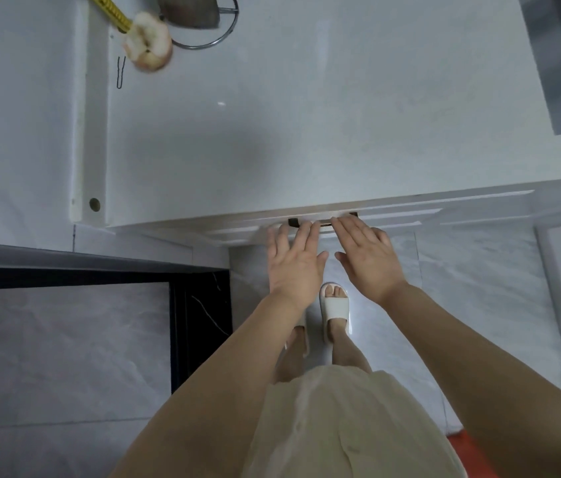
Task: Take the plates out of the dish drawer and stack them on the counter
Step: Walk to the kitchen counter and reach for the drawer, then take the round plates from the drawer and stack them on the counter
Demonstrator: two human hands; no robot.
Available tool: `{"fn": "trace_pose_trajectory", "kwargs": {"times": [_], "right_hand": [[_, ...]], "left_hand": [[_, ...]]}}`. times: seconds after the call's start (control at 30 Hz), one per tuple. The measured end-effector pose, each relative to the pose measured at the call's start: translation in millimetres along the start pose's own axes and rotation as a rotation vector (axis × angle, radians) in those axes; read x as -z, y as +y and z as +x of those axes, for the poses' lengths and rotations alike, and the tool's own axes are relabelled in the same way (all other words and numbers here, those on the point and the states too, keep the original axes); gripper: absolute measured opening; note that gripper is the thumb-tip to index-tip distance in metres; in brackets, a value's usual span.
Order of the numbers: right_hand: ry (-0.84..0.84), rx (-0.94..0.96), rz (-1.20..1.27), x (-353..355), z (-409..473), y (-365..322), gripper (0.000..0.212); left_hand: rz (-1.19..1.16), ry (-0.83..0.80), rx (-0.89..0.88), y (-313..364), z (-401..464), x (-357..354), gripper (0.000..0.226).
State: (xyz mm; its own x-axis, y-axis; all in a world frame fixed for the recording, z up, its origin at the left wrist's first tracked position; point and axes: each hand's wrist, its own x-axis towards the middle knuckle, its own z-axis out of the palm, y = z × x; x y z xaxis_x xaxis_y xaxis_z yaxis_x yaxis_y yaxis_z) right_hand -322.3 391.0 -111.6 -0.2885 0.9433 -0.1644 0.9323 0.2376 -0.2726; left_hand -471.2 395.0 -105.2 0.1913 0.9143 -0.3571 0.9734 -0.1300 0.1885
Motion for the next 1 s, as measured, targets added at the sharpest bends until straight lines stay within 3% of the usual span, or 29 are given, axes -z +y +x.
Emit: {"fn": "trace_pose_trajectory", "kwargs": {"times": [0.2, 0.33, 0.4, 0.47, 0.57, 0.73, 1.0], "right_hand": [[-0.066, 0.031, -0.029, 11, -28, -6, 0.054], [0.053, 0.054, 0.009, 27, -46, -5, 0.052], [0.114, 0.006, 0.054, 32, -50, 1, 0.047], [0.126, -0.017, 0.088, 35, -50, 6, 0.041], [0.045, -0.036, 0.101, 35, -54, 18, 0.038], [-0.064, -0.047, 0.084, 30, -61, 27, 0.042], [-0.089, -0.032, 0.107, 29, -77, 22, 0.04]], "left_hand": [[0.023, -0.065, -0.001, 5, -35, -6, 0.059], [-0.023, -0.121, 0.024, 12, -53, -7, 0.062], [-0.033, -0.084, 0.042, 18, -62, -3, 0.058], [-0.003, 0.056, 0.074, 24, -69, 3, 0.05], [0.021, 0.169, 0.08, 32, -66, 5, 0.052], [-0.002, 0.026, 0.085, 45, -56, -1, 0.052], [-0.069, 0.083, 0.113, 51, -62, 2, 0.038]]}}
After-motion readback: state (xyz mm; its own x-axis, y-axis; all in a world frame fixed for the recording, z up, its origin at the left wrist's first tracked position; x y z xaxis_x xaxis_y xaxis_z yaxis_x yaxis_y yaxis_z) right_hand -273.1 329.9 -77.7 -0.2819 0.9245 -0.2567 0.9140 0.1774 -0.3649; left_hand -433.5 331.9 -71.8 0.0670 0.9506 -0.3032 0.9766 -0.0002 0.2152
